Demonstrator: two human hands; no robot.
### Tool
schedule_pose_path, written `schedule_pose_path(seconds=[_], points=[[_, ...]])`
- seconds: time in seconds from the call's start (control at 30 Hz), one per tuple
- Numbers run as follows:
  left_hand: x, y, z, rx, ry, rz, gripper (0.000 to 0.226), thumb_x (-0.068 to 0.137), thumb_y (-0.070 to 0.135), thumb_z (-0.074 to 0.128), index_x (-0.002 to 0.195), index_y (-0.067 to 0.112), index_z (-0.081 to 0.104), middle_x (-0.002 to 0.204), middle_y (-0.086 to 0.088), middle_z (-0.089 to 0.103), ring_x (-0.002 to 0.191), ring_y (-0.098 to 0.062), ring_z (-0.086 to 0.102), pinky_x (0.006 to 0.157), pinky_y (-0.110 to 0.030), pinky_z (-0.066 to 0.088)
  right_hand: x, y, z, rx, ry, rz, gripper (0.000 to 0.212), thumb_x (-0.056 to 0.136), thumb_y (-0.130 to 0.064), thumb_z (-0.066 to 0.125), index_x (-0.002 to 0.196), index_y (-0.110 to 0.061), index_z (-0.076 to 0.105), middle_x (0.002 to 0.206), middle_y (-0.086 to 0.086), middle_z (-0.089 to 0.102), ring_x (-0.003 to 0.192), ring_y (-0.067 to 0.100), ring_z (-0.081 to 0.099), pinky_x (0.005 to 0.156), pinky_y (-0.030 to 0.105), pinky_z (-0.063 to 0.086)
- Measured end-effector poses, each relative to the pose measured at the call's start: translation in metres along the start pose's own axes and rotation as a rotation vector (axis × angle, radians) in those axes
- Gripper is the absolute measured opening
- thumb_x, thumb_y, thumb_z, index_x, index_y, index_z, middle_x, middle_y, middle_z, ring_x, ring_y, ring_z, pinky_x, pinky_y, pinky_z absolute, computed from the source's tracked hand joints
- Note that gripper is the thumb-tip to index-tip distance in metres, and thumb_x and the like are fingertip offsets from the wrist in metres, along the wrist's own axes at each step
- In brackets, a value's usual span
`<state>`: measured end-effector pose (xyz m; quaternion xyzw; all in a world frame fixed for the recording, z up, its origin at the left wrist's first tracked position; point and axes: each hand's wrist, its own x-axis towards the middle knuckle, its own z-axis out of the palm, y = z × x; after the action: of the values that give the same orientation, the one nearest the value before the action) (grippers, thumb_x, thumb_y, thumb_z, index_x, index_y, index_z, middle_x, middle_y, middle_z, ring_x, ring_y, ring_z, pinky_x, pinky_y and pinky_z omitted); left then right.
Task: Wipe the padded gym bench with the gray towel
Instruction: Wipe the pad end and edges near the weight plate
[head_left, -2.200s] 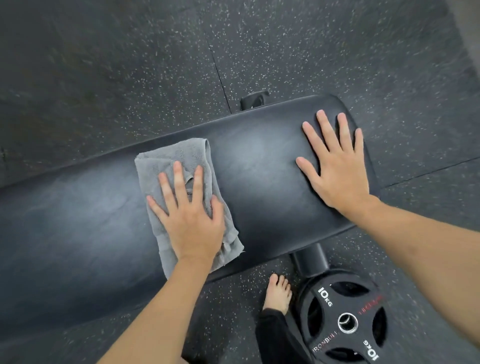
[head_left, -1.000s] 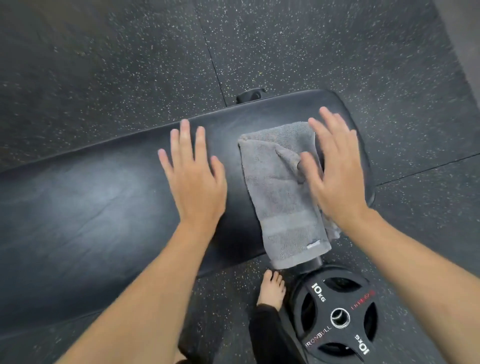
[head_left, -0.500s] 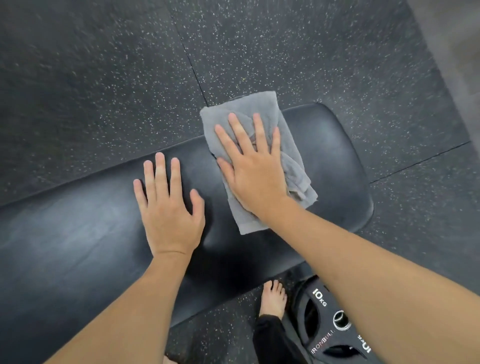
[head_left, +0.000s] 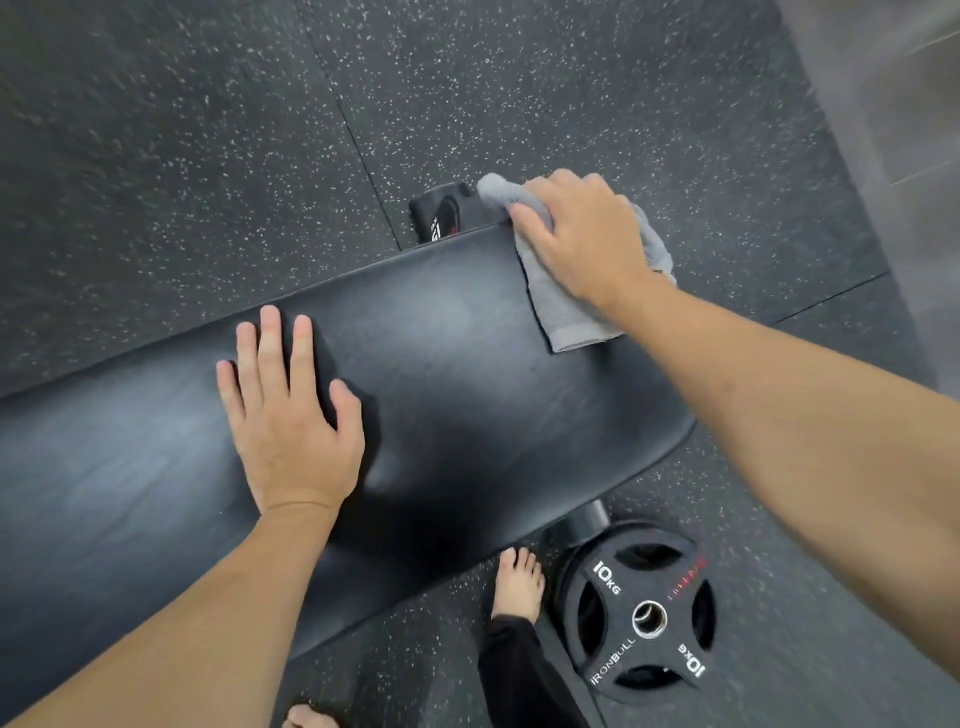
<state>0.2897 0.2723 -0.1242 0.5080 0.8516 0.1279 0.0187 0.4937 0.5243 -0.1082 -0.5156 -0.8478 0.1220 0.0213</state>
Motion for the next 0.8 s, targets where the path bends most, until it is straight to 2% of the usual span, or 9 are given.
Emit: schedule_pose_path(seconds=[0.13,0.2,0.27,0.37,0.47,0.57,0.63,0.73,0.8], points=[[0.0,0.0,0.0,-0.003,-0.002,0.002,0.063,0.098,0.026,0.041,0.159,0.01,0.038,0.169,-0.014,0.028,0.157,-0.037,0.023,0.128,-0.057,0.016,-0.031,0.0,0.008,0.075,0.109,0.083,0.046,0.103,-0.049,0.03,0.137,-0.031,0.056,0.148,-0.009,0.05,0.127,0.033,0.048,0.096,0.05,0.044],[-0.001,0.0,0.0,-0.006,0.0,0.002,0.063,0.098,0.027,0.041,0.158,0.01,0.038,0.169,-0.014,0.028,0.157,-0.037,0.024,0.128,-0.057,0.016,-0.06,-0.004,0.014,0.025,0.115,0.127,0.05,0.105,-0.047,0.029,0.151,-0.034,0.042,0.163,-0.008,0.034,0.144,0.038,0.034,0.11,0.054,0.036],[0.0,0.0,0.0,-0.012,0.001,-0.002,0.063,0.097,0.027,0.041,0.158,0.01,0.039,0.169,-0.014,0.029,0.157,-0.037,0.024,0.128,-0.057,0.015,-0.1,-0.019,0.021,0.005,0.117,0.15,0.051,0.107,-0.045,0.029,0.157,-0.033,0.035,0.167,-0.006,0.026,0.153,0.042,0.02,0.12,0.058,0.022],[0.0,0.0,0.0,-0.012,0.001,0.001,0.063,0.097,0.027,0.041,0.158,0.01,0.039,0.169,-0.015,0.029,0.157,-0.038,0.024,0.128,-0.057,0.016,-0.171,-0.058,0.034,-0.013,0.1,0.105,0.051,0.107,-0.042,0.035,0.157,-0.032,0.034,0.168,-0.005,0.025,0.154,0.044,0.014,0.121,0.063,0.018],[-0.001,-0.001,0.0,-0.008,0.007,0.0,0.063,0.098,0.027,0.041,0.158,0.01,0.039,0.169,-0.014,0.029,0.157,-0.037,0.024,0.128,-0.057,0.015,-0.228,-0.091,0.049,-0.014,0.063,-0.028,0.052,0.104,-0.04,0.043,0.156,-0.032,0.038,0.167,-0.004,0.027,0.153,0.046,0.016,0.115,0.069,0.022],[0.0,-0.003,0.002,-0.002,0.014,0.01,0.062,0.098,0.027,0.04,0.158,0.009,0.039,0.169,-0.014,0.029,0.157,-0.037,0.024,0.128,-0.057,0.015,-0.243,-0.093,0.054,-0.026,0.068,-0.115,0.049,0.105,-0.04,0.044,0.154,-0.03,0.043,0.165,-0.002,0.032,0.152,0.046,0.022,0.113,0.069,0.026],[0.001,-0.003,0.003,-0.006,0.011,0.016,0.063,0.098,0.027,0.04,0.158,0.009,0.038,0.169,-0.015,0.028,0.157,-0.039,0.023,0.127,-0.058,0.014,-0.24,-0.078,0.054,-0.003,0.124,-0.025,0.048,0.104,-0.038,0.046,0.151,-0.028,0.047,0.163,-0.001,0.036,0.151,0.045,0.024,0.114,0.068,0.026],[0.0,-0.004,0.003,-0.006,0.007,0.029,0.063,0.099,0.027,0.039,0.158,0.005,0.036,0.169,-0.02,0.025,0.157,-0.043,0.02,0.127,-0.058,0.012,-0.233,-0.041,0.052,0.102,0.267,0.345,0.048,0.105,-0.035,0.042,0.152,-0.026,0.046,0.165,0.001,0.033,0.153,0.042,0.02,0.118,0.063,0.025],[0.0,-0.002,0.003,-0.013,-0.022,0.115,0.065,0.1,0.029,0.04,0.158,0.001,0.033,0.169,-0.024,0.022,0.157,-0.045,0.018,0.127,-0.057,0.01,-0.223,-0.013,0.044,0.271,0.321,0.511,0.047,0.107,-0.031,0.039,0.153,-0.024,0.043,0.167,0.002,0.029,0.152,0.038,0.024,0.12,0.057,0.025]])
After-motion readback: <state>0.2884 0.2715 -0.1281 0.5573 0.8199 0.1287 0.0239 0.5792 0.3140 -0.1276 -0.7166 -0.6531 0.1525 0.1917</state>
